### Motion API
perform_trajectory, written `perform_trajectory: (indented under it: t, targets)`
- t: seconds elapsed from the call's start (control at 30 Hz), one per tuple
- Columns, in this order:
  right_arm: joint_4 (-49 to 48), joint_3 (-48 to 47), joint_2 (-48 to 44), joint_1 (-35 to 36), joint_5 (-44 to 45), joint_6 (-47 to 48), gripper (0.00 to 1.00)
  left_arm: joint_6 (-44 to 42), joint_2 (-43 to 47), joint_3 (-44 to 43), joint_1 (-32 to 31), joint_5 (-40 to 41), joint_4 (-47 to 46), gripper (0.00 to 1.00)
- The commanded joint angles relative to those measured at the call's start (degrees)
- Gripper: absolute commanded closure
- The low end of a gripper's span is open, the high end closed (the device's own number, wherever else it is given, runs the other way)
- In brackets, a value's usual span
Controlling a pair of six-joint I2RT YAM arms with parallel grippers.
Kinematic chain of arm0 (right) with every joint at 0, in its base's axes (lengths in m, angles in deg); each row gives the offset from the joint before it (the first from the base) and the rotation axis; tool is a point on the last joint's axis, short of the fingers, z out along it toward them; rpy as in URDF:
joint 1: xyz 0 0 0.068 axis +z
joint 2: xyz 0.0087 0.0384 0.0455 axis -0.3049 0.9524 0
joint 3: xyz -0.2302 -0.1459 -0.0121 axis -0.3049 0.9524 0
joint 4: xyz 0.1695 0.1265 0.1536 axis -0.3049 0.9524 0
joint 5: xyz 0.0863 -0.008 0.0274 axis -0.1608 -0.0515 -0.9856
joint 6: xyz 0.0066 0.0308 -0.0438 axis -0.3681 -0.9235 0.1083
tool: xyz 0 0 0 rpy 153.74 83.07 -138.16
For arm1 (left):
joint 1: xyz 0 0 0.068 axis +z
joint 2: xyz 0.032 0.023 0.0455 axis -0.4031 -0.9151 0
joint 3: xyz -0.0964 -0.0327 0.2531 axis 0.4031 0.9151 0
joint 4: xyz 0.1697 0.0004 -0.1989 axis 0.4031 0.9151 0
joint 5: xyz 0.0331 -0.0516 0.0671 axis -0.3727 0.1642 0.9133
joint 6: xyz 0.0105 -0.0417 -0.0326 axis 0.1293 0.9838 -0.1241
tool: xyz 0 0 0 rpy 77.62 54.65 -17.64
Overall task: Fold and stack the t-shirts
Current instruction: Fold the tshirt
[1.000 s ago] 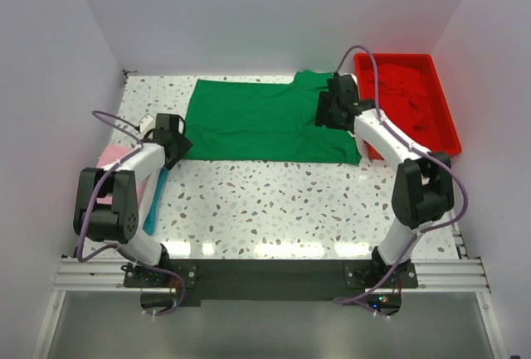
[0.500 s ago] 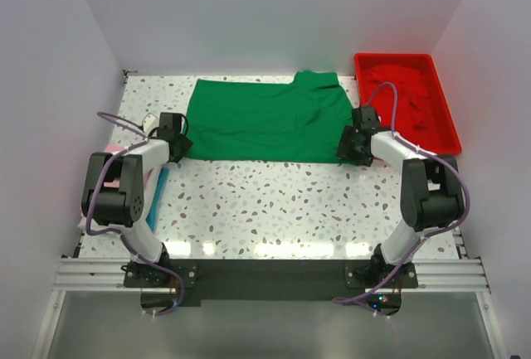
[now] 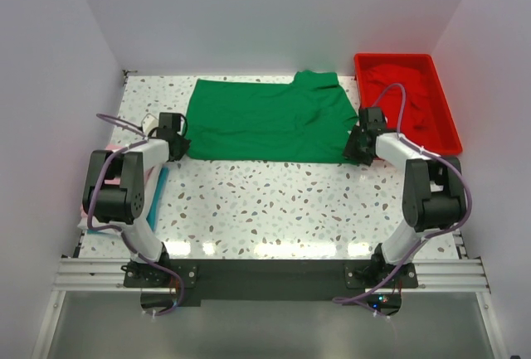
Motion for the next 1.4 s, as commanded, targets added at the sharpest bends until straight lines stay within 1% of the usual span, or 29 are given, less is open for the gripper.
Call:
perform_trajectory:
  t: [0.0, 0.07, 0.1, 0.2, 0.23, 0.33, 0.37, 0.4, 0.47, 0.5, 0.57, 0.6, 0.63, 0.7, 0.8, 0.9, 1.03, 1.27, 1.37]
  targets:
    - [-1.77, 0.73, -3.27, -2.53, 2.56, -0.03, 0.54, 0.39, -1.56, 0.59, 1.58, 1.57, 5.16, 1.0]
    - [-1.15, 0.56, -4.24, -2.44, 4.06, 0.32, 0.62, 0.56, -1.2, 0.5, 1.58, 1.57, 5.77, 1.0]
    - [-0.89, 0.38, -4.42, -2.53, 4.5, 0.5, 0.69, 0.65, -1.03, 0.5, 1.66, 1.66, 6.03, 1.0]
    - [0.16, 0.12, -4.68, -2.62, 6.52, 1.03, 0.79, 0.74, -0.33, 0.5, 1.84, 2.27, 6.91, 1.0]
    - [0.6, 0.03, -4.77, -2.53, 6.79, 1.2, 0.85, 0.74, -0.06, 0.41, 1.93, 2.62, 7.35, 1.0]
    - [0.78, 0.12, -4.86, -2.62, 7.05, 1.38, 0.91, 0.65, 0.82, 0.68, 2.19, 2.97, 7.97, 1.0]
    - [0.69, 0.12, -4.86, -2.62, 6.96, 1.64, 0.95, 0.65, 1.17, 0.68, 2.28, 3.06, 8.23, 1.0]
    - [0.78, -0.32, -4.95, -2.53, 8.27, 1.82, 0.96, 0.74, 1.52, 0.68, 2.45, 3.15, 8.32, 1.0]
    - [1.75, -0.76, -5.38, -2.36, 8.11, 2.6, 0.97, 0.65, 2.14, 0.59, 2.54, 3.24, 8.94, 1.0]
    - [1.92, -0.85, -6.17, -2.36, 7.85, 2.7, 0.97, 0.56, 2.83, 0.59, 2.63, 3.33, 9.02, 1.0]
    - [2.54, -0.67, -7.23, -2.09, 7.67, 2.7, 0.93, 0.48, 3.37, 0.5, 2.63, 3.33, 9.2, 1.0]
    - [2.63, 0.11, -7.75, -1.31, 7.49, 2.52, 0.8, 0.39, 3.8, 0.59, 2.63, 3.33, 9.2, 1.0]
    - [2.28, 0.64, -8.98, -0.95, 7.58, 2.35, 0.73, 0.39, 3.81, 0.68, 2.63, 3.15, 9.2, 1.0]
    - [1.4, 3.35, -9.95, -0.16, 6.44, 1.29, 0.61, 0.3, 3.81, 0.68, 2.63, 2.98, 9.29, 1.0]
    - [-1.32, 7.48, -12.06, 1.15, 5.56, -0.64, 0.6, 0.3, 3.55, 0.77, 2.63, 2.63, 9.38, 1.0]
    - [-3.61, 9.43, -12.07, 2.65, 6.08, -1.96, 0.6, 0.3, 3.54, 0.85, 2.63, 2.28, 9.29, 1.0]
    - [-6.06, 9.17, -9.7, 3.88, 7.66, -3.01, 0.6, 0.04, 3.72, 0.85, 2.63, 2.19, 9.29, 1.0]
    - [-9.41, 8.82, -7.67, 3.8, 11.97, -3.81, 0.55, -0.14, 3.63, 0.85, 2.63, 1.84, 8.94, 1.0]
    - [-9.24, 7.86, -5.92, 3.8, 12.5, -3.89, 0.55, -0.32, 3.46, 0.77, 2.63, 1.75, 8.76, 1.0]
